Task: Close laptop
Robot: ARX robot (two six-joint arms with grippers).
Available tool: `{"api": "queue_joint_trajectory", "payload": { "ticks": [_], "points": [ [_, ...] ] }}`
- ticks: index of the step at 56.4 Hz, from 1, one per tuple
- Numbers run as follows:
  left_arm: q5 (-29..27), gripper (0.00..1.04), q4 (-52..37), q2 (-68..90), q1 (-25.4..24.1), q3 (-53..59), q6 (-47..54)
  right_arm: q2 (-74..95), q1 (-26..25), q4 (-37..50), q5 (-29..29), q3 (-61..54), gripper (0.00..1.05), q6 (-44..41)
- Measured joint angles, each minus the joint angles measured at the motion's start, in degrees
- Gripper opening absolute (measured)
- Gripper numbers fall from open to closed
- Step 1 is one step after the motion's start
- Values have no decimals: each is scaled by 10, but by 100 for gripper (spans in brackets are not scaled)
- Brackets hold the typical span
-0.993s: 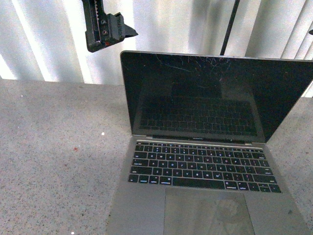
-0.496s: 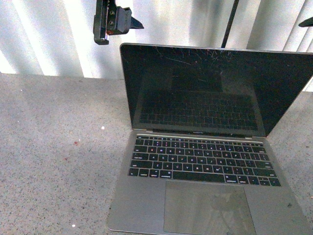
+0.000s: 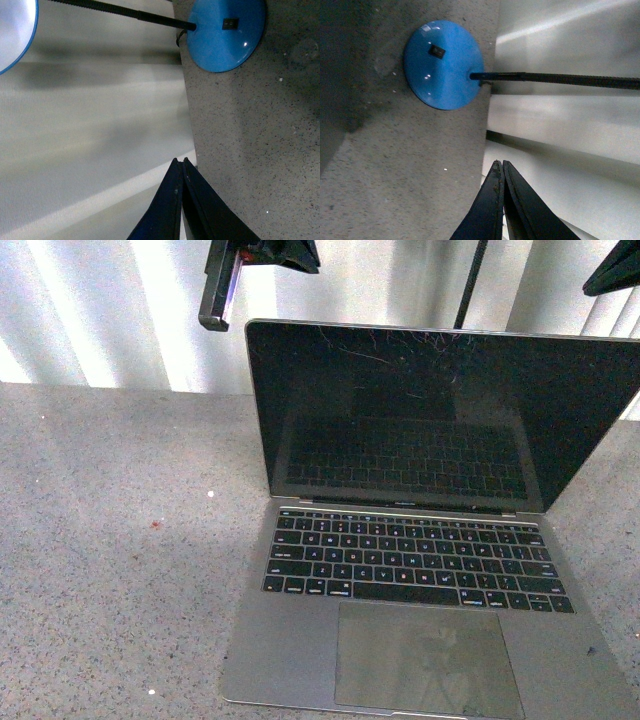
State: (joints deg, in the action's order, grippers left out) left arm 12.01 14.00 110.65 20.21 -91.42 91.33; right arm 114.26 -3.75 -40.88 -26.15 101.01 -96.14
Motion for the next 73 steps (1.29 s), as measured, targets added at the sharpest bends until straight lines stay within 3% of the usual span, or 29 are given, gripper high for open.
{"api": "queue_joint_trajectory", "payload": {
  "ticks": [16,73],
  "points": [
    [5,4,67,17,13,-24,17,21,7,-73,10,20,3,3],
    [12,4,122,34,58,-14,30,47,31,-184,6,35,3,40]
  ]
}}
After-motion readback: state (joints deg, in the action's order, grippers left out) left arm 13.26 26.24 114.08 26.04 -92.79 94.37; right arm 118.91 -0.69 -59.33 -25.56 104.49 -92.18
